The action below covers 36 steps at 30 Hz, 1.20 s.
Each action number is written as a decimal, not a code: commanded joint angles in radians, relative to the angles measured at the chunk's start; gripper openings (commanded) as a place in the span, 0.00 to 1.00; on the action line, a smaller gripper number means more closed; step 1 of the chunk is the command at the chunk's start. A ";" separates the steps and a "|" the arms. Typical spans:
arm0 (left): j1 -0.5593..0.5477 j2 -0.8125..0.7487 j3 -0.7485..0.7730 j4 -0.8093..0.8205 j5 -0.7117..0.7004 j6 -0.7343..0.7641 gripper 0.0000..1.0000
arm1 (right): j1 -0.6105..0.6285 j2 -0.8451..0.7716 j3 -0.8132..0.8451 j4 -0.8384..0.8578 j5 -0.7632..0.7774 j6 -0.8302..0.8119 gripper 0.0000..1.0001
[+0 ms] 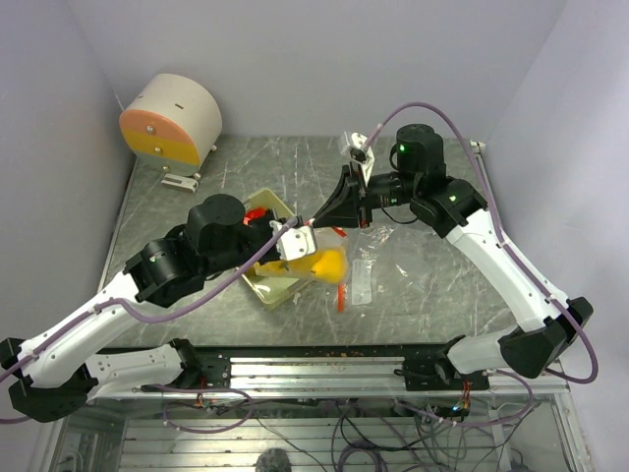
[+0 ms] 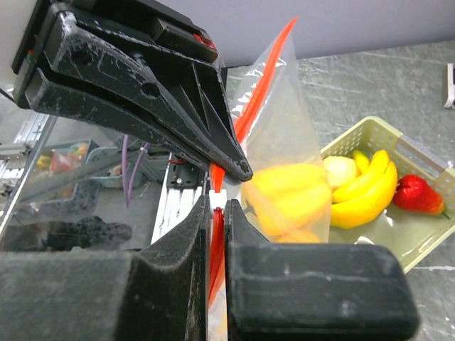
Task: Place the food in the zip-top bag and seal the zipper
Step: Zip the zipper food storage bag.
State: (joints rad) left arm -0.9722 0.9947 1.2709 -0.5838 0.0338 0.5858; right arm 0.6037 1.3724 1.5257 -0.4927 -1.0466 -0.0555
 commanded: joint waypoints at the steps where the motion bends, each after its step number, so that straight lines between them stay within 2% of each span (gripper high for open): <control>1: -0.002 -0.066 0.044 -0.042 -0.076 -0.031 0.07 | -0.029 0.010 0.002 -0.017 0.071 -0.078 0.00; 10: -0.002 -0.132 0.059 -0.099 -0.179 -0.051 0.07 | -0.091 0.024 -0.041 -0.004 0.075 -0.106 0.00; 15: -0.002 -0.159 0.053 -0.093 -0.190 -0.064 0.07 | -0.104 0.032 -0.035 0.017 0.050 -0.084 0.01; 16: -0.003 -0.162 0.047 -0.086 -0.193 -0.067 0.07 | -0.104 0.031 -0.035 0.036 0.034 -0.073 0.12; 18: -0.003 -0.163 0.031 -0.068 -0.210 -0.072 0.07 | -0.104 0.021 -0.050 0.121 -0.025 -0.014 0.55; 19: -0.003 -0.160 0.023 -0.061 -0.221 -0.074 0.07 | -0.105 0.014 -0.063 0.184 -0.051 0.036 0.68; 20: -0.002 -0.155 0.018 -0.059 -0.236 -0.079 0.07 | -0.104 0.004 -0.078 0.252 -0.065 0.093 0.74; 21: -0.002 -0.148 0.018 -0.061 -0.258 -0.087 0.07 | -0.106 -0.011 -0.098 0.332 -0.063 0.161 0.91; 22: -0.003 -0.140 0.018 -0.068 -0.285 -0.096 0.07 | -0.105 -0.027 -0.120 0.403 -0.047 0.228 0.99; 25: -0.003 -0.132 0.014 -0.057 -0.426 -0.148 0.07 | -0.136 -0.082 -0.160 0.498 0.076 0.340 1.00; 28: -0.003 -0.151 -0.005 -0.017 -0.680 -0.222 0.07 | -0.143 -0.132 -0.205 0.468 0.362 0.383 1.00; 31: -0.002 -0.191 -0.020 0.023 -0.931 -0.330 0.07 | -0.144 -0.132 -0.243 0.374 0.592 0.413 1.00; 36: -0.002 -0.293 -0.081 -0.012 -1.251 -0.565 0.07 | -0.145 -0.083 -0.285 0.174 0.851 0.445 1.00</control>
State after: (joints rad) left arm -0.9726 0.7883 1.2232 -0.6285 -0.8364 0.2413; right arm 0.4656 1.2411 1.2976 -0.1551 -0.5026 0.3256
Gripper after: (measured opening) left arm 0.081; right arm 0.999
